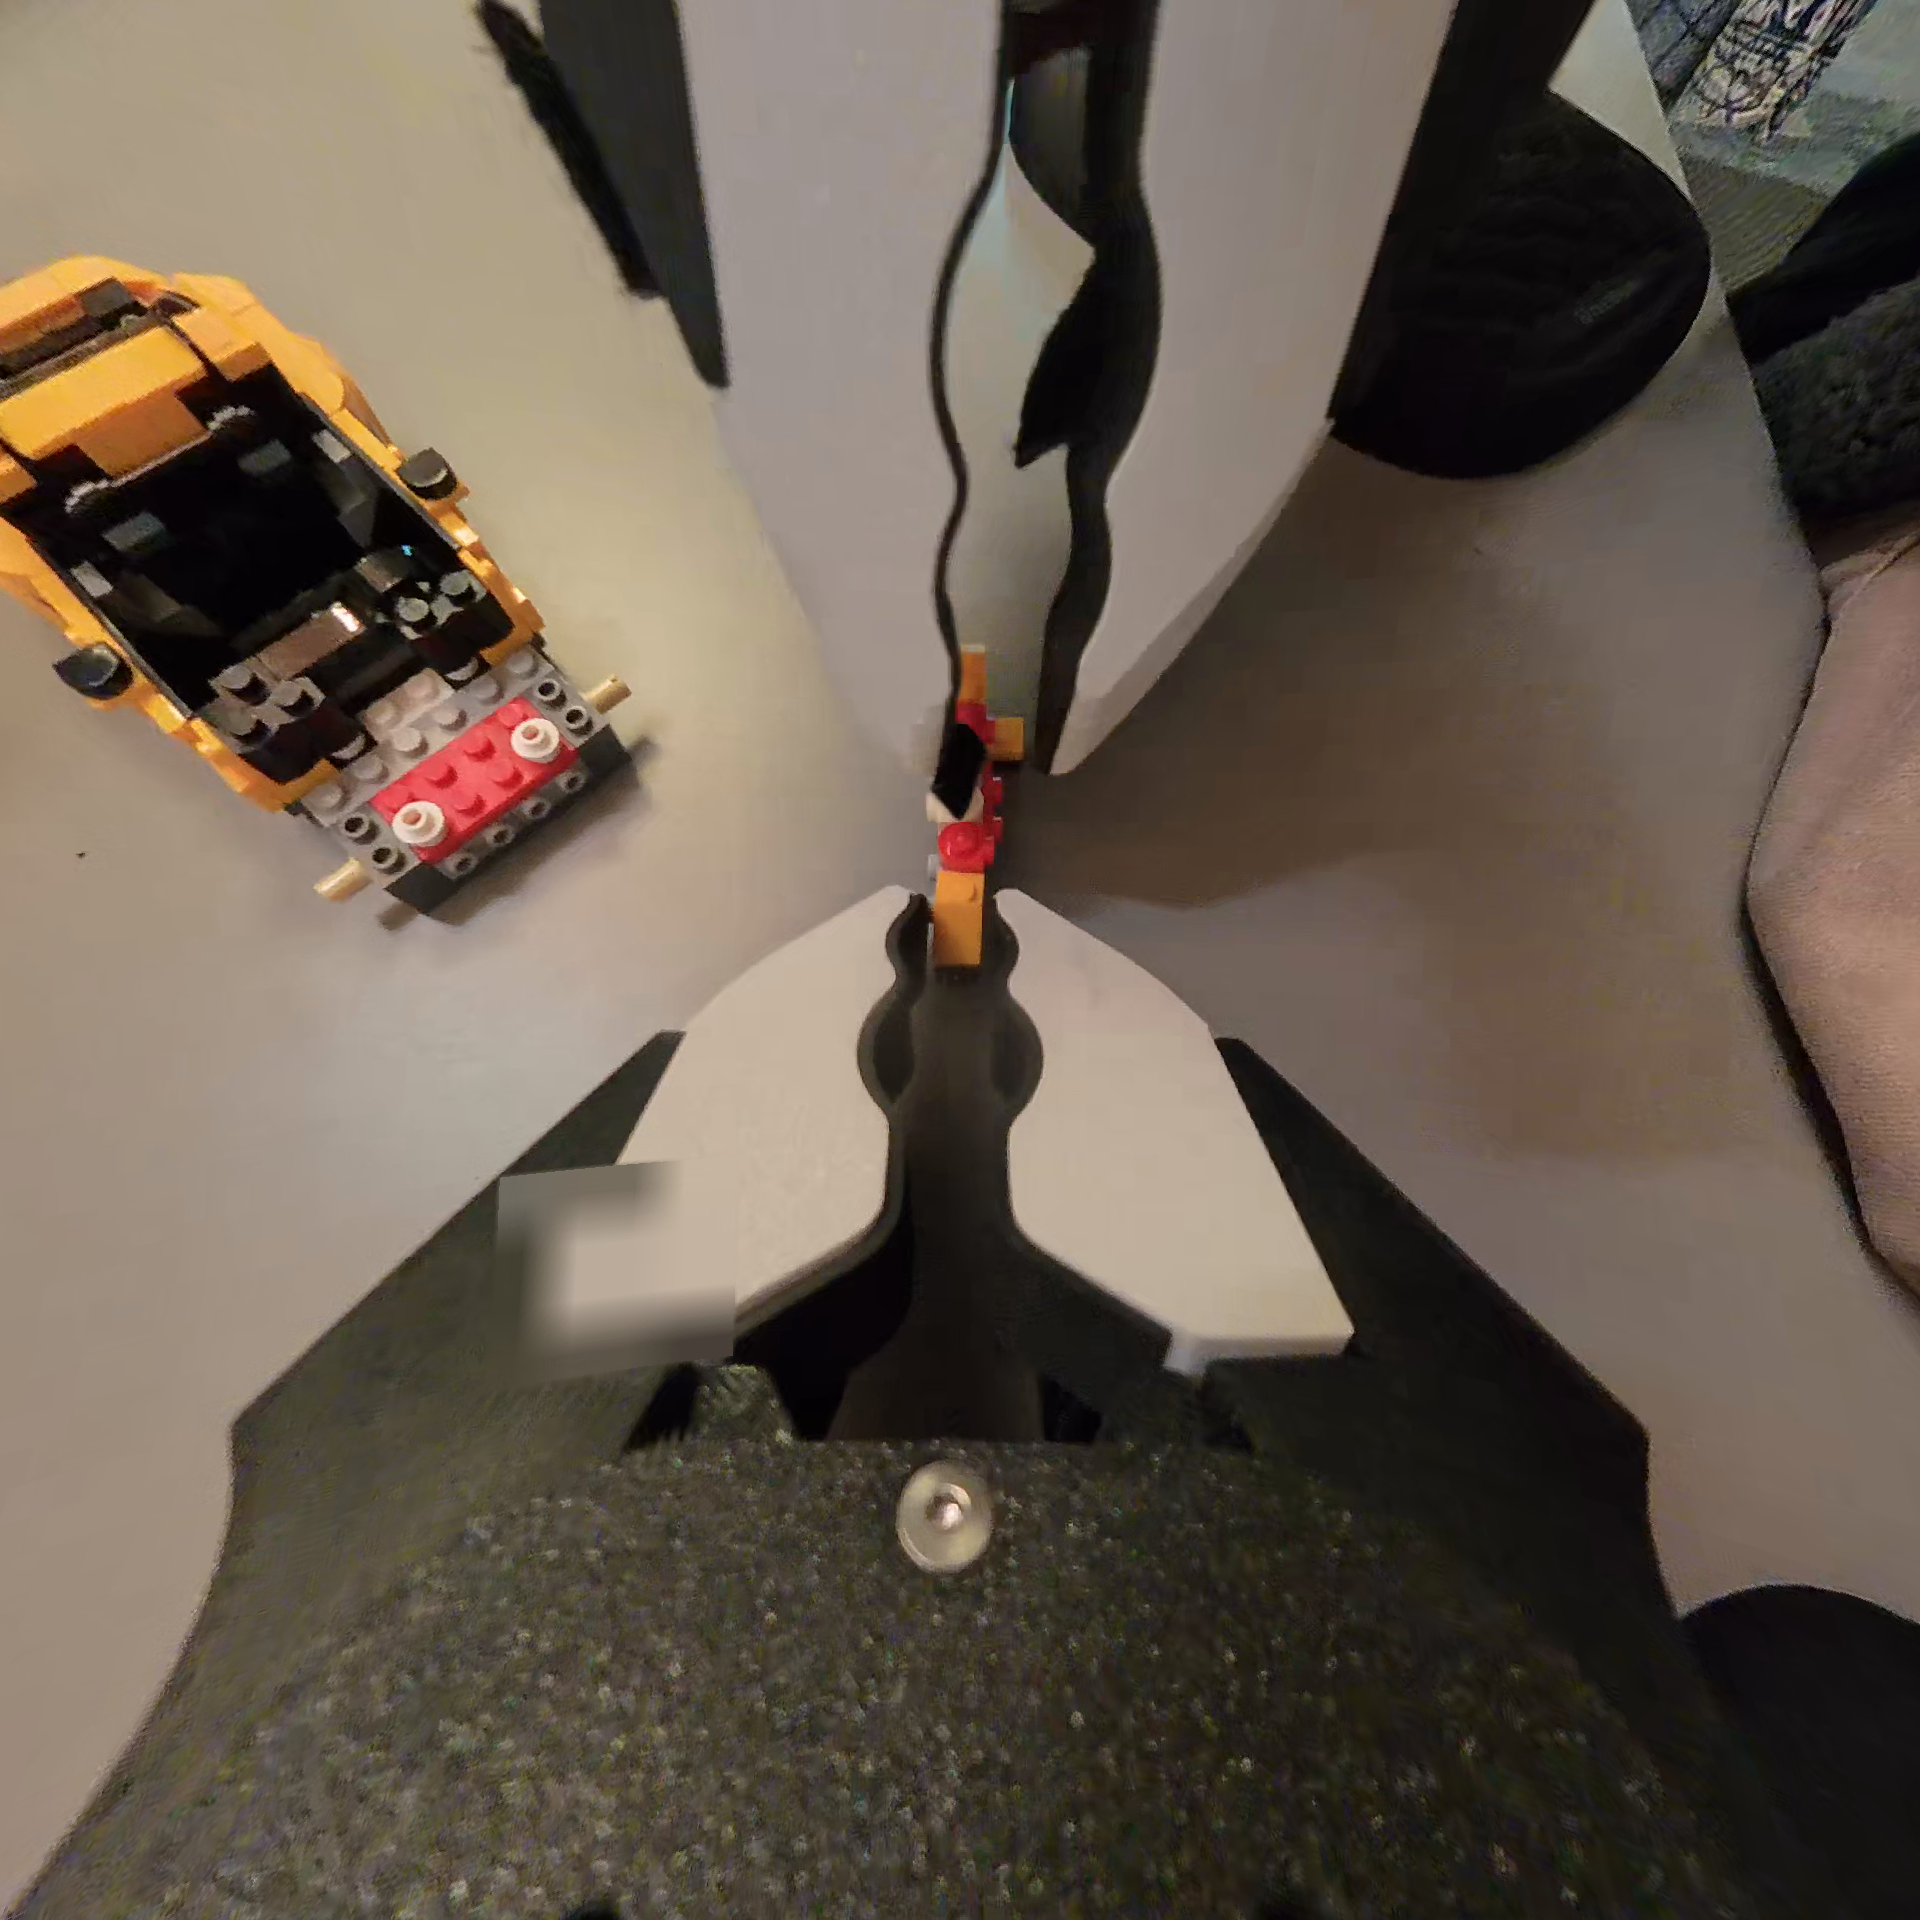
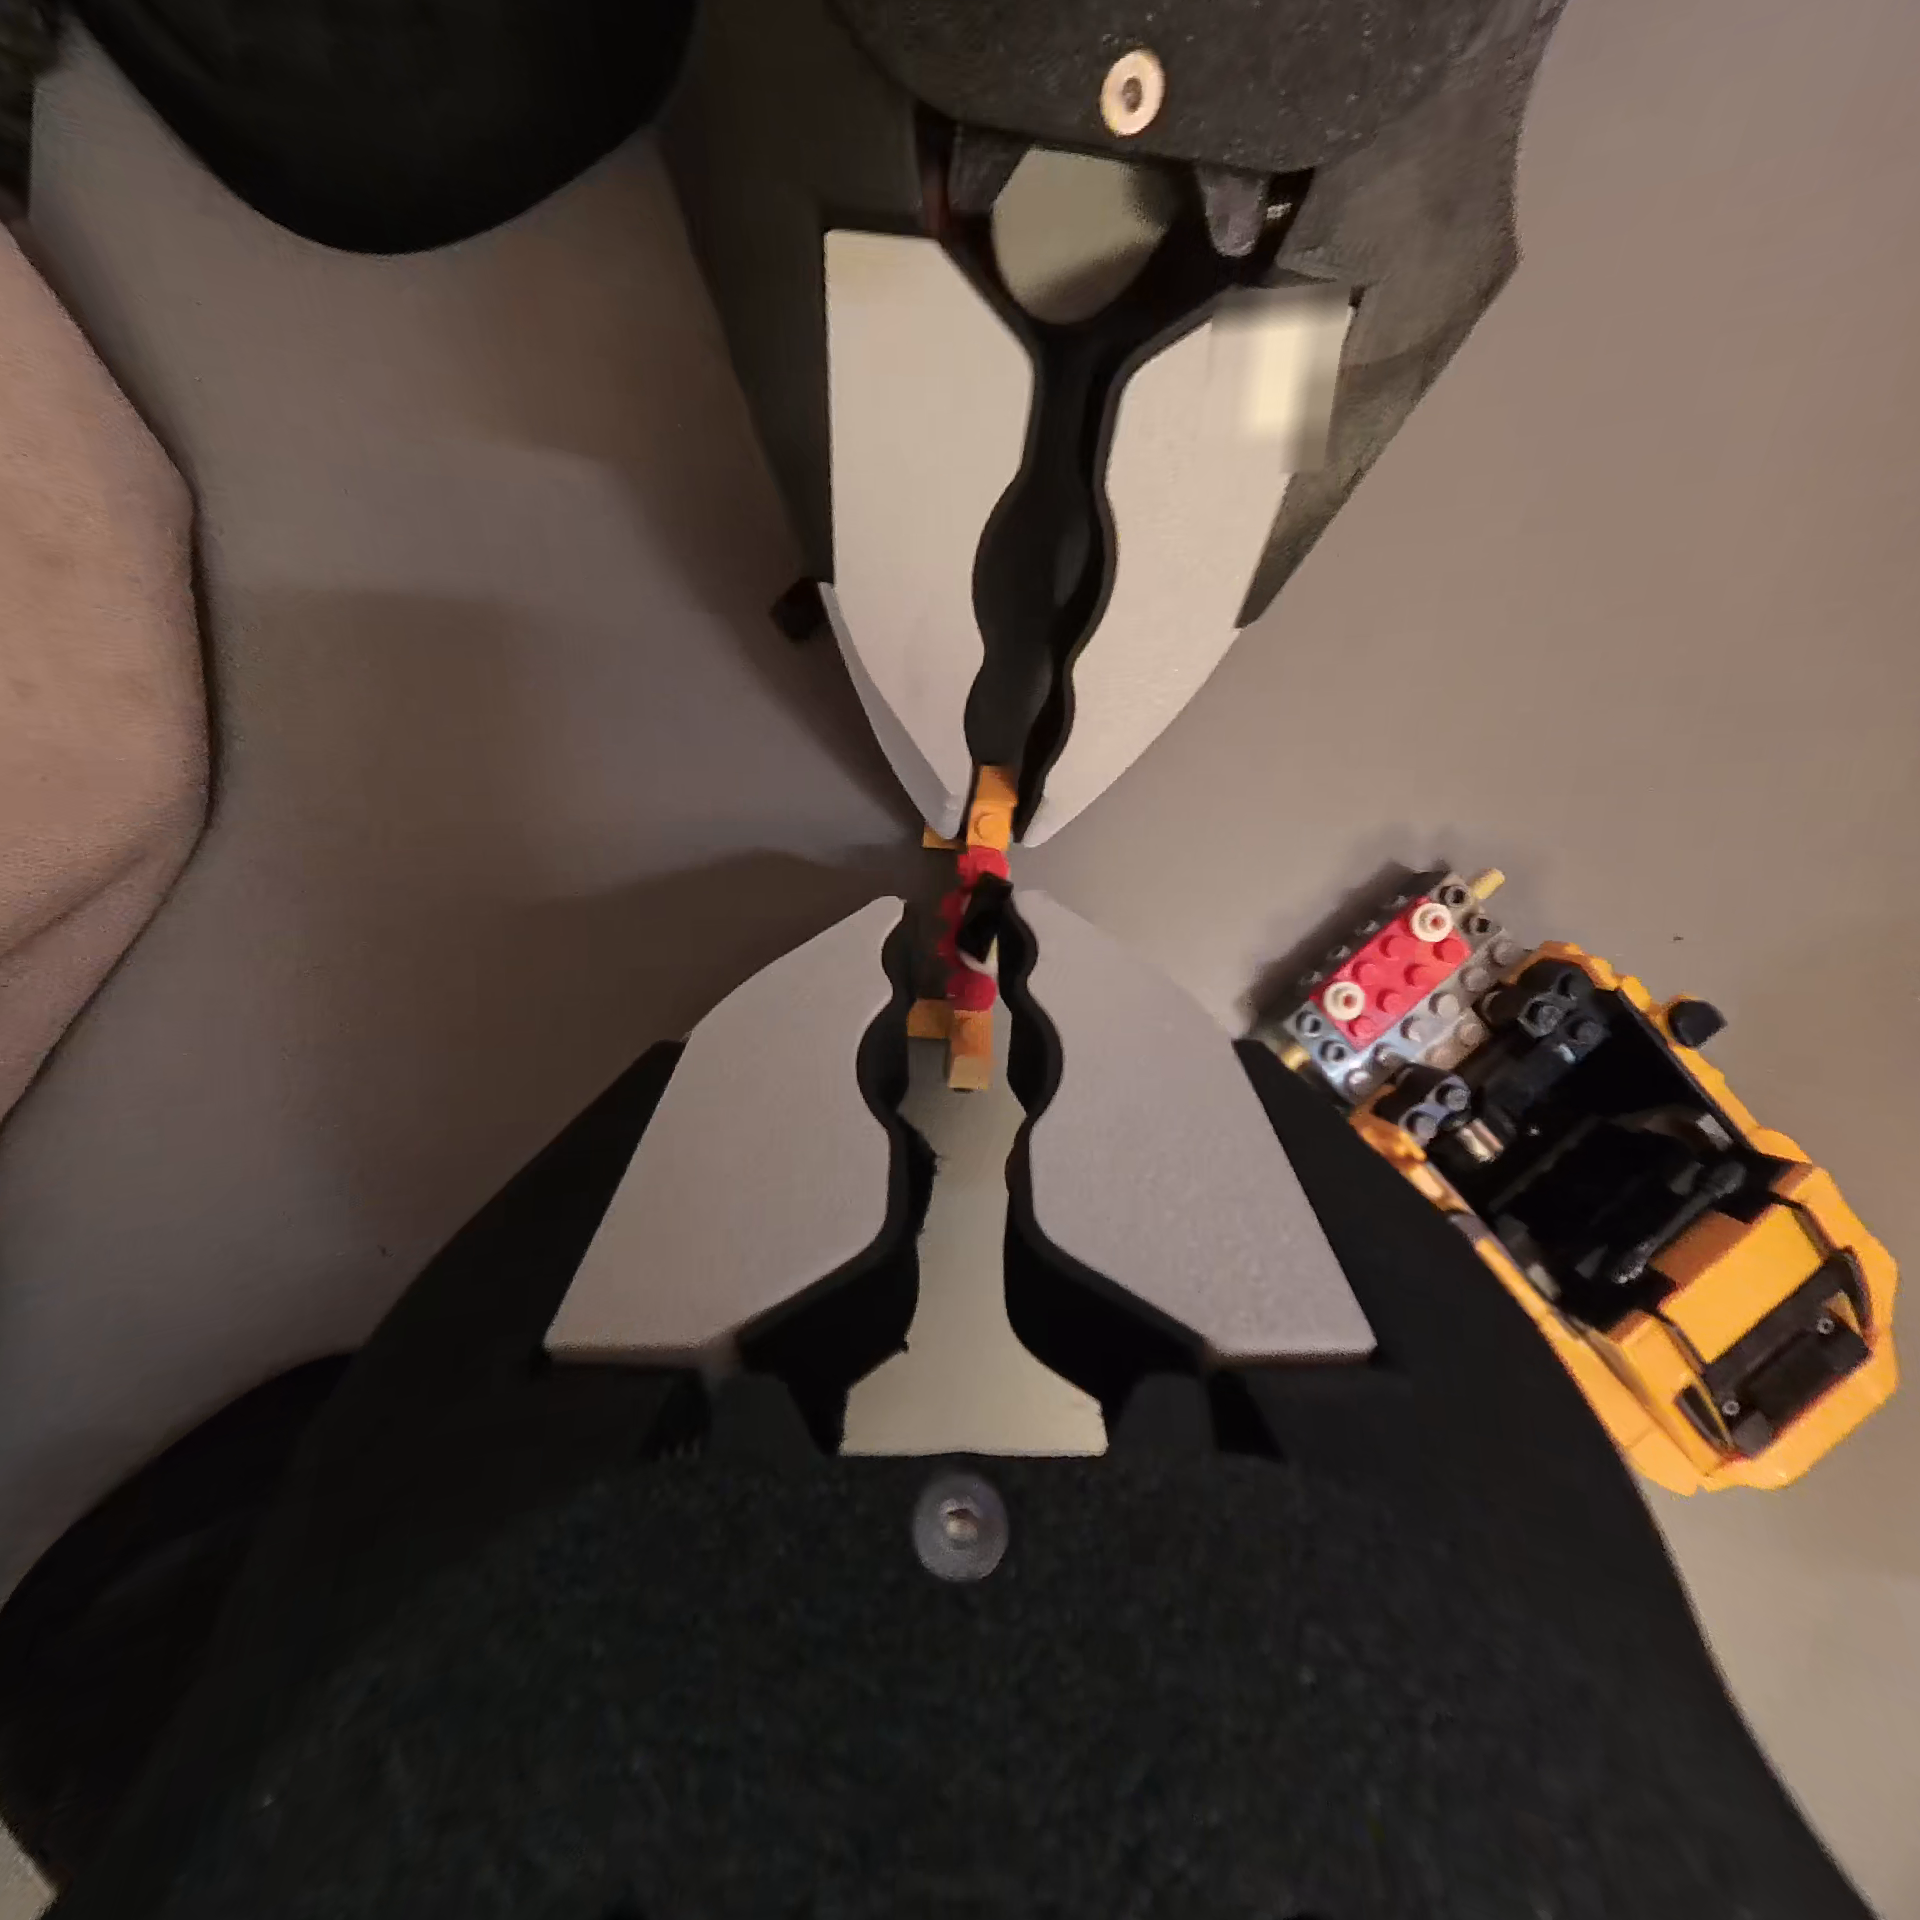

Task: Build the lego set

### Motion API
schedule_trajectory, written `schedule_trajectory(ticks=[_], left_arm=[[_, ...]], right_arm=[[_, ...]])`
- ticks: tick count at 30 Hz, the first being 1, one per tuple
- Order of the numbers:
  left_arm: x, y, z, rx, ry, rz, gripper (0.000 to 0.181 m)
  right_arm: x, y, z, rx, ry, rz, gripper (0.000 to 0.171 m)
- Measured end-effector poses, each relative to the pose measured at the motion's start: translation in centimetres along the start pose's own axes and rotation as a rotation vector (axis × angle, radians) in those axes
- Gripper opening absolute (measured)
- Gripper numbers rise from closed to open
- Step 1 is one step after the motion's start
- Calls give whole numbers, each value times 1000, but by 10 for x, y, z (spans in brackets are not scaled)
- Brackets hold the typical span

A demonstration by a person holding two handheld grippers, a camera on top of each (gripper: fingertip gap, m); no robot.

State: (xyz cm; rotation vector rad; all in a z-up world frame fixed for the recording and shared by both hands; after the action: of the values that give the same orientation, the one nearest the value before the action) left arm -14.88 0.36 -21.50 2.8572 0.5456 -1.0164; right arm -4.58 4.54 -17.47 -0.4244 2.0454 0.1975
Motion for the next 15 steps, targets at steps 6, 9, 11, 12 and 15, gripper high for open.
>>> schedule_trajectory(ticks=[6, 9, 11, 12, 15], left_arm=[[1, 1, 0, 22, 0, -8, 9], [0, 2, 0, 25, 0, -7, 9], [0, 2, 0, 28, 1, -7, 9], [0, 2, 0, 28, 1, -7, 9], [0, 1, 0, 20, -1, -10, 9]], right_arm=[[6, 0, 5, 17, -29, -2, 8], [5, 3, 3, 4, -51, -8, 7], [6, 4, 2, -5, -58, -7, 5], [6, 4, 2, -9, -59, -3, 5], [-1, 0, 0, -22, -25, 21, 5]])
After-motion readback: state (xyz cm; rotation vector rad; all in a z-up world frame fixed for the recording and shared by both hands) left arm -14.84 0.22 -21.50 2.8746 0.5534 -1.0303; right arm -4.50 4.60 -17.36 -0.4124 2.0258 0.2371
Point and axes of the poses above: each gripper's, where its closed fingertips meet, x out along the fingers, z out of its underside, y = z × x across the jaws, the point moved 8 cm from there along -x, back along the fingers, and after that the axes turned 9 degrees about x, right-handed, at the moved point
